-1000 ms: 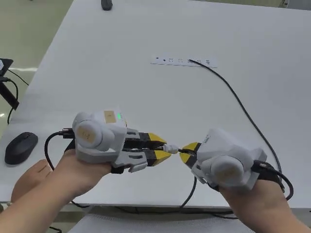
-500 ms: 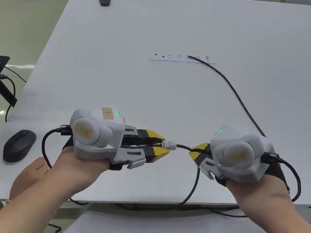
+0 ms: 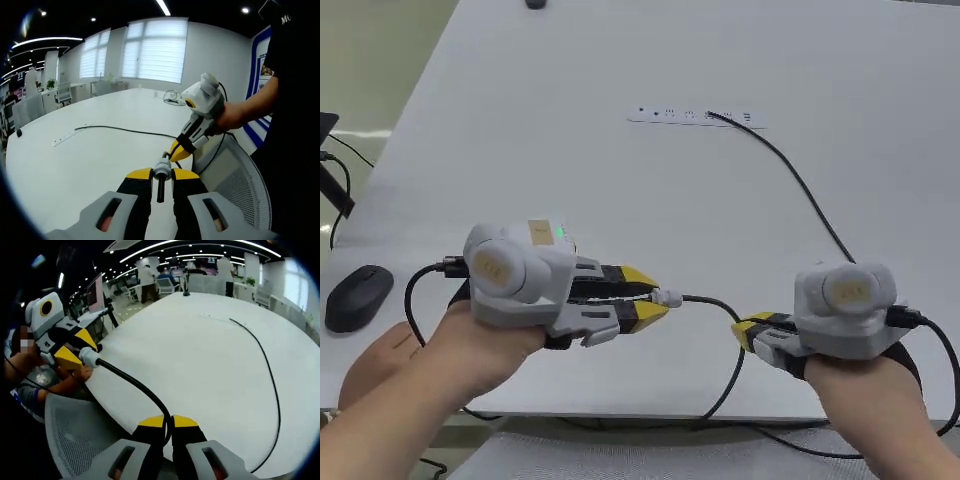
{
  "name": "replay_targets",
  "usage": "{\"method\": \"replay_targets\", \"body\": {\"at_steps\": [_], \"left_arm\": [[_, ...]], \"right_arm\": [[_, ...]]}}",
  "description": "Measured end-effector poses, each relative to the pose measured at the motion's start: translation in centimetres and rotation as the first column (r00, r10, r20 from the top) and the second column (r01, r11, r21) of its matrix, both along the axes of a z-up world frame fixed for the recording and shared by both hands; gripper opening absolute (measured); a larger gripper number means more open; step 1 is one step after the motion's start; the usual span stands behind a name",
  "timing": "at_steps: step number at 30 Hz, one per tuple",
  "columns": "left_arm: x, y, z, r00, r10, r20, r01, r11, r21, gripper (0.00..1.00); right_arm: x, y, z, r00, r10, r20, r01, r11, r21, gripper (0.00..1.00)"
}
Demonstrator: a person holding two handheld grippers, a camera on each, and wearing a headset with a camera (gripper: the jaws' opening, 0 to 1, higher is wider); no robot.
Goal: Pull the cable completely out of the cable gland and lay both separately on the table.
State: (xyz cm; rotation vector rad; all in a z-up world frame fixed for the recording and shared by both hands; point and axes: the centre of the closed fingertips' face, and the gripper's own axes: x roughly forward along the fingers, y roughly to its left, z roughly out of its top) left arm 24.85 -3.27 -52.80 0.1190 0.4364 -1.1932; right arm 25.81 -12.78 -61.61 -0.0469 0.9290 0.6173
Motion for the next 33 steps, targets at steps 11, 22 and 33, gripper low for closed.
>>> {"method": "replay_targets", "body": {"at_steps": [11, 22, 33], "left_arm": [[-0.1, -0.1, -0.2, 1.0, -0.003, -0.004, 0.003, 1.0, 0.003, 0.15], [0.0, 0.1, 0.0, 1.0, 0.01, -0.002, -0.01, 1.0, -0.003, 0.15], [0.3, 0.3, -0.3, 1.0, 0.027, -0.006, -0.027, 1.0, 0.008, 0.15]], "right_arm": [[-1.0, -0.1, -0.9, 0.999, -0.03, -0.045, 0.031, 0.999, 0.023, 0.0], [-1.4, 0.2, -0.5, 0.999, 0.04, 0.016, -0.04, 0.999, -0.027, 0.0], [-1.6, 2.1, 0.9, 0.98, 0.173, 0.096, -0.165, 0.983, -0.082, 0.09]]}}
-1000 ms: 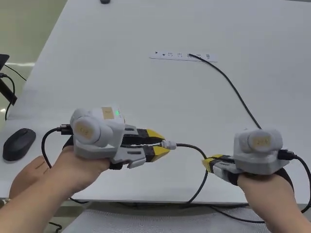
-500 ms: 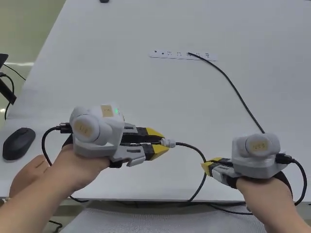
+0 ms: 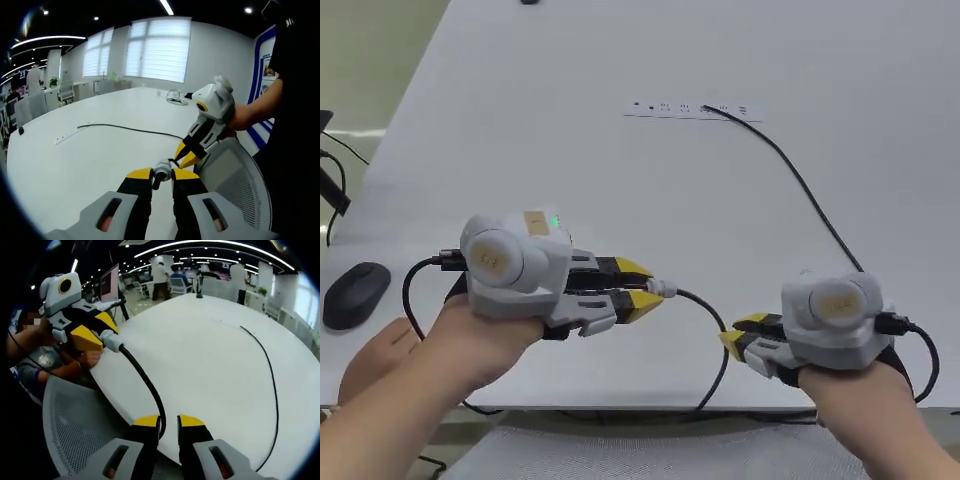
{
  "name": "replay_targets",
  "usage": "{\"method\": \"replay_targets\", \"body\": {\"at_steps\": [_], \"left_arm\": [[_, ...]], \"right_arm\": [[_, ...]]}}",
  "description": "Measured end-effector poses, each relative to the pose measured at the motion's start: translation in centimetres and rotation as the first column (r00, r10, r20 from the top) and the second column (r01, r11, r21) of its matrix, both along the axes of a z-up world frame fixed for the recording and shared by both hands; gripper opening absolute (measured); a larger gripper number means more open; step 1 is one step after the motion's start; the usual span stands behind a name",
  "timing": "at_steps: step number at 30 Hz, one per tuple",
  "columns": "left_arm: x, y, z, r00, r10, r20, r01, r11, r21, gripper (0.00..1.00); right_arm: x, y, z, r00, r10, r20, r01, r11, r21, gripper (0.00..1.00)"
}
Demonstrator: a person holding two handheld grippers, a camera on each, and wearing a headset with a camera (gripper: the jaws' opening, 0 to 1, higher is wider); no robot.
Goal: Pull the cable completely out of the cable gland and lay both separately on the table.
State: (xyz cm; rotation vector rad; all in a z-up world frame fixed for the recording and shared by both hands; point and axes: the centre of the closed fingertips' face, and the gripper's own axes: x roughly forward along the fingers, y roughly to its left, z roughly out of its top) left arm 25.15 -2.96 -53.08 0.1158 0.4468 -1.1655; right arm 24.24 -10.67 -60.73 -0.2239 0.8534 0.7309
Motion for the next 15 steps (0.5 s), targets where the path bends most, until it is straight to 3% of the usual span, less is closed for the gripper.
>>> {"method": "replay_targets", "body": {"at_steps": [4, 8, 14, 15], "left_arm": [[0.2, 0.1, 0.1, 1.0, 0.004, -0.001, -0.004, 1.0, -0.001, 0.15], [0.2, 0.1, 0.0, 1.0, 0.0, 0.0, 0.0, 1.0, 0.005, 0.15], [0.0, 0.1, -0.1, 1.0, -0.004, -0.006, 0.004, 1.0, 0.002, 0.15], [0.0, 0.2, -0.1, 1.0, -0.005, -0.007, 0.005, 1.0, 0.001, 0.15]], "right_arm": [[0.1, 1.2, 1.2, 0.994, 0.089, 0.059, -0.086, 0.995, -0.043, 0.12], [0.5, 3.2, 3.6, 0.98, 0.152, 0.125, -0.151, 0.988, -0.017, 0.16], [0.1, 6.2, 5.6, 0.936, 0.293, 0.194, -0.285, 0.956, -0.066, 0.18], [0.1, 6.7, 5.9, 0.923, 0.319, 0.215, -0.309, 0.948, -0.08, 0.18]]}}
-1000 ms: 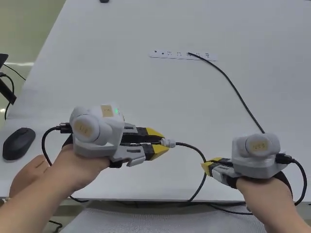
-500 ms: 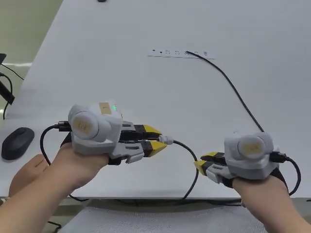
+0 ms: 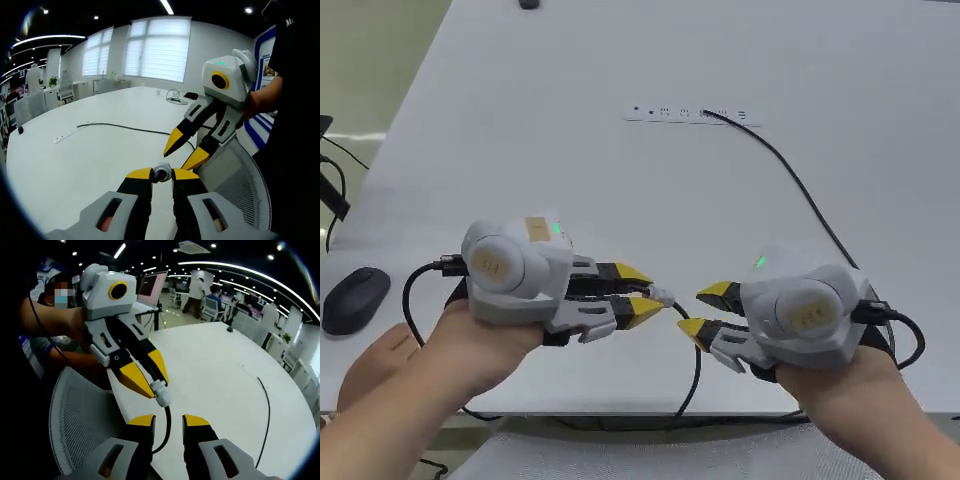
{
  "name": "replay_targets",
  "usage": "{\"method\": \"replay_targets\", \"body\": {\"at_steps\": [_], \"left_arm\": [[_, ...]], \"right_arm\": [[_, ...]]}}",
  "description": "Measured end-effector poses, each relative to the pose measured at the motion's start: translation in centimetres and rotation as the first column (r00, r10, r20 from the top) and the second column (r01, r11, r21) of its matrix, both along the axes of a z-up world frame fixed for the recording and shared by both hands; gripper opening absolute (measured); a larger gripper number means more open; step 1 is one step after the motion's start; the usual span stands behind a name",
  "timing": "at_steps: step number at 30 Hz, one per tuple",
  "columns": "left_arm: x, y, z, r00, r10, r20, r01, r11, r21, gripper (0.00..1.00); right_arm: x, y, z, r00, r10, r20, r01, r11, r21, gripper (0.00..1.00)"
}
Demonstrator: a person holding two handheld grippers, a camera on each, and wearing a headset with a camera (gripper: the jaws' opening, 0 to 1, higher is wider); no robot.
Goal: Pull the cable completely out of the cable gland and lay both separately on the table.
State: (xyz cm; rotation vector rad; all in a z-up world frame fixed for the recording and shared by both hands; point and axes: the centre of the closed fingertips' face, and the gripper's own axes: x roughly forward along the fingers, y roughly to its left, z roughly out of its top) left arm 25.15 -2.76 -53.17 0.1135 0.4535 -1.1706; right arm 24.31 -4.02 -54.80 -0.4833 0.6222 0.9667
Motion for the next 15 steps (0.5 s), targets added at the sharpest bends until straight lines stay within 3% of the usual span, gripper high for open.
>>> {"method": "replay_targets", "body": {"at_steps": [2, 9, 15], "left_arm": [[0.0, 0.1, 0.0, 1.0, -0.001, -0.001, 0.001, 1.0, -0.001, 0.15], [-0.3, 0.0, 0.1, 1.0, -0.011, -0.002, 0.011, 1.0, -0.006, 0.14], [-0.4, 0.0, 0.1, 1.0, -0.02, 0.0, 0.02, 1.0, -0.005, 0.14]], "right_arm": [[0.0, 0.3, -0.2, 1.0, 0.018, 0.012, -0.017, 0.999, -0.03, 0.18], [0.3, 0.5, -2.1, 1.0, 0.029, -0.01, -0.03, 0.999, -0.044, 0.14], [0.4, 0.4, -2.5, 0.999, 0.011, -0.039, -0.012, 1.0, -0.009, 0.08]]}}
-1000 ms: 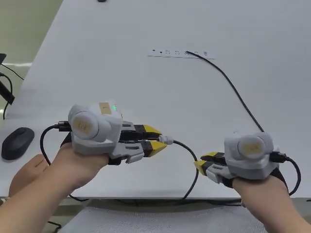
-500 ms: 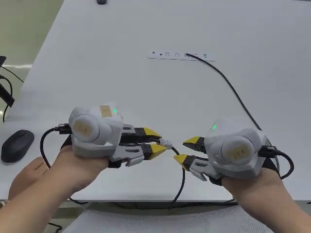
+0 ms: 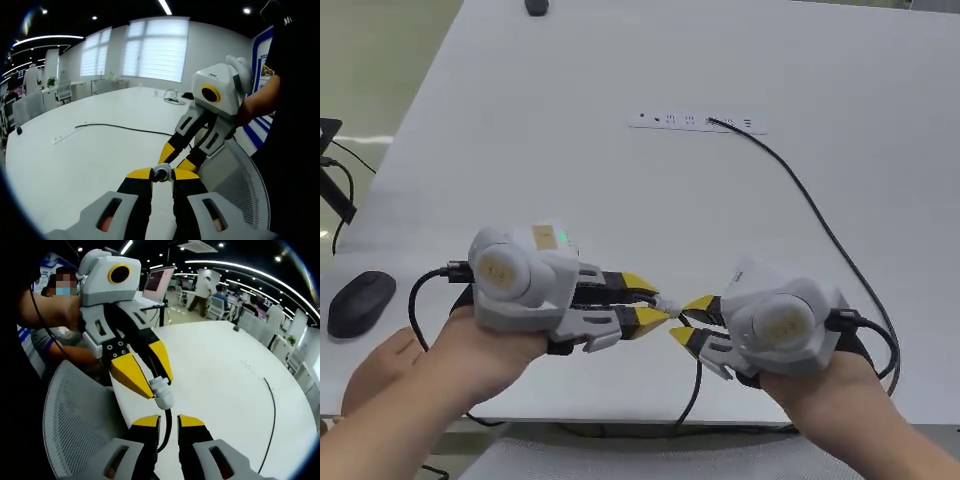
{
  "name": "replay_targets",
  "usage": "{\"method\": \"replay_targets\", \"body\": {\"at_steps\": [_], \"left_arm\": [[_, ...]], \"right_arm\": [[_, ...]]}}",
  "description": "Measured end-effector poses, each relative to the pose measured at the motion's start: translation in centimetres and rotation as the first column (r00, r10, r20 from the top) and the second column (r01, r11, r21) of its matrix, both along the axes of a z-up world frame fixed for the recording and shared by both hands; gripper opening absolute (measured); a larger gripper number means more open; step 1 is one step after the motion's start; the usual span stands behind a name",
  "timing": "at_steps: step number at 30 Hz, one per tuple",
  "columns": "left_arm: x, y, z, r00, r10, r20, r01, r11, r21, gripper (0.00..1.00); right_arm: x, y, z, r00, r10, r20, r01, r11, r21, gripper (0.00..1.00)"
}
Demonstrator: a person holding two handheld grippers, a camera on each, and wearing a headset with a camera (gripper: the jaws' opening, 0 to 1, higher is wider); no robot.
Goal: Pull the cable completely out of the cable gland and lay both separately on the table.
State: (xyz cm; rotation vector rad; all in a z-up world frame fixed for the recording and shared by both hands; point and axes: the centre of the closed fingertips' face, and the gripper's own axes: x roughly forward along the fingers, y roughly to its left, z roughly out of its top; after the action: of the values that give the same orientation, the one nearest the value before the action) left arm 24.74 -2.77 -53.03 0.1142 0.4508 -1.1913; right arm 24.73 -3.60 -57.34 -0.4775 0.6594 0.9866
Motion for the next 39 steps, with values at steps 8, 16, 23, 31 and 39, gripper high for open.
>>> {"method": "replay_targets", "body": {"at_steps": [8, 16, 23, 31, 39], "left_arm": [[0.1, -0.1, 0.2, 1.0, 0.0, -0.003, 0.0, 1.0, -0.01, 0.14], [0.1, -0.3, 0.3, 1.0, 0.0, -0.001, 0.0, 1.0, -0.014, 0.15], [0.0, -0.3, 0.1, 1.0, -0.003, -0.006, 0.003, 1.0, -0.01, 0.15], [0.0, -0.1, 0.0, 1.0, 0.0, -0.01, 0.0, 1.0, -0.014, 0.15], [-0.3, -0.1, -0.2, 1.0, -0.006, -0.017, 0.006, 1.0, -0.013, 0.15]], "right_arm": [[-0.1, -0.3, 0.2, 1.0, -0.018, 0.019, 0.018, 1.0, 0.002, 0.0], [0.0, -1.1, -0.4, 0.997, -0.076, -0.029, 0.076, 0.997, 0.023, 0.0], [-0.4, -2.0, -1.8, 0.986, -0.126, -0.108, 0.131, 0.99, 0.043, 0.0], [-0.9, -3.2, -3.4, 0.965, -0.185, -0.187, 0.199, 0.978, 0.062, 0.0], [-1.1, -4.5, -4.4, 0.94, -0.243, -0.241, 0.266, 0.962, 0.065, 0.0]]}}
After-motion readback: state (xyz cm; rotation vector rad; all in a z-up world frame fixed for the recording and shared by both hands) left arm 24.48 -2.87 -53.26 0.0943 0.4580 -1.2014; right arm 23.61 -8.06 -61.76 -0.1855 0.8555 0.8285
